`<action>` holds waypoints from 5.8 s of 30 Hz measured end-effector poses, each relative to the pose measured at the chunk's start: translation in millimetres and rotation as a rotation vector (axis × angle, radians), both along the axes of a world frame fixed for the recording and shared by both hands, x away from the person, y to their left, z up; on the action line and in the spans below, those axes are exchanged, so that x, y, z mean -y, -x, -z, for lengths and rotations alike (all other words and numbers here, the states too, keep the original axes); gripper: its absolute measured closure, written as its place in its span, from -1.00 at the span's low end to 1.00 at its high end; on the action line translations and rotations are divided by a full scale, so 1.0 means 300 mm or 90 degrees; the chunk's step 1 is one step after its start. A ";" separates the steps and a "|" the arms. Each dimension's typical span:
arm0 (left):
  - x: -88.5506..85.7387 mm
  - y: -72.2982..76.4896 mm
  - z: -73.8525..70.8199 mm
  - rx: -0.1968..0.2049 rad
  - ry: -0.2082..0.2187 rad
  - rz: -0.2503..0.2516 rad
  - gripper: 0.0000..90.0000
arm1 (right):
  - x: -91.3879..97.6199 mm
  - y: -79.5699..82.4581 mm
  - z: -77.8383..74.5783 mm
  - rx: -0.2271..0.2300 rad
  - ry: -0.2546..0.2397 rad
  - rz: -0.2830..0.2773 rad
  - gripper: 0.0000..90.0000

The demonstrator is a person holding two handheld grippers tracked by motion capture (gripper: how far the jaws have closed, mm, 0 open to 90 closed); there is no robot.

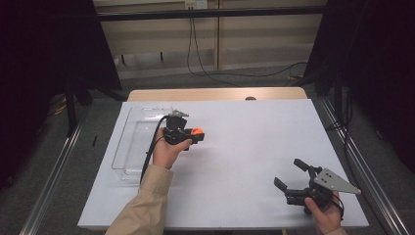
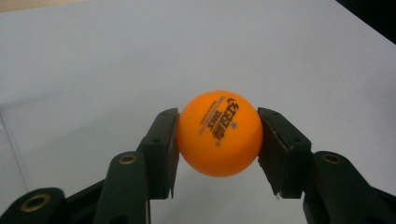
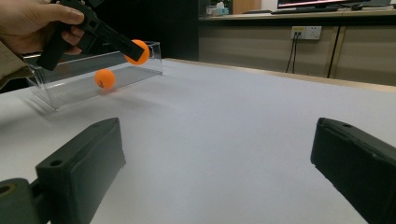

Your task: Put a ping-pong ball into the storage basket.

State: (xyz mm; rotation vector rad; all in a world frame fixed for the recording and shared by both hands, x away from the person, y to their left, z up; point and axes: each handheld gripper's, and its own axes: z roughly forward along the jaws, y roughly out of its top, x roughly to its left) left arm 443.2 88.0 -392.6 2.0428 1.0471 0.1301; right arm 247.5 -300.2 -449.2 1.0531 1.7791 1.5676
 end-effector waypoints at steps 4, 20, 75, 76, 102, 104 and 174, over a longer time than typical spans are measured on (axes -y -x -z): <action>-0.004 0.002 -0.007 -0.003 0.004 -0.002 0.13 | 0.000 0.000 0.000 0.000 0.000 0.000 -0.95; -0.005 0.013 -0.035 -0.011 0.013 -0.002 0.13 | 0.000 0.000 0.000 0.000 -0.001 0.000 -0.95; -0.088 0.014 -0.080 -0.022 0.019 -0.023 0.13 | -0.001 0.001 -0.001 0.001 -0.003 -0.001 -0.95; -0.089 0.014 -0.081 -0.022 0.020 -0.023 0.13 | -0.001 0.001 -0.001 0.001 -0.002 -0.001 -0.95; -0.130 0.017 -0.099 -0.028 0.027 -0.040 0.13 | -0.003 0.000 -0.001 0.002 -0.001 -0.003 -0.95; -0.134 0.017 -0.100 -0.030 0.028 -0.042 0.13 | -0.003 0.000 -0.001 0.002 0.000 -0.003 -0.95; -0.239 0.017 -0.121 -0.033 0.028 -0.078 0.13 | -0.005 0.000 -0.001 0.003 0.000 -0.006 -0.95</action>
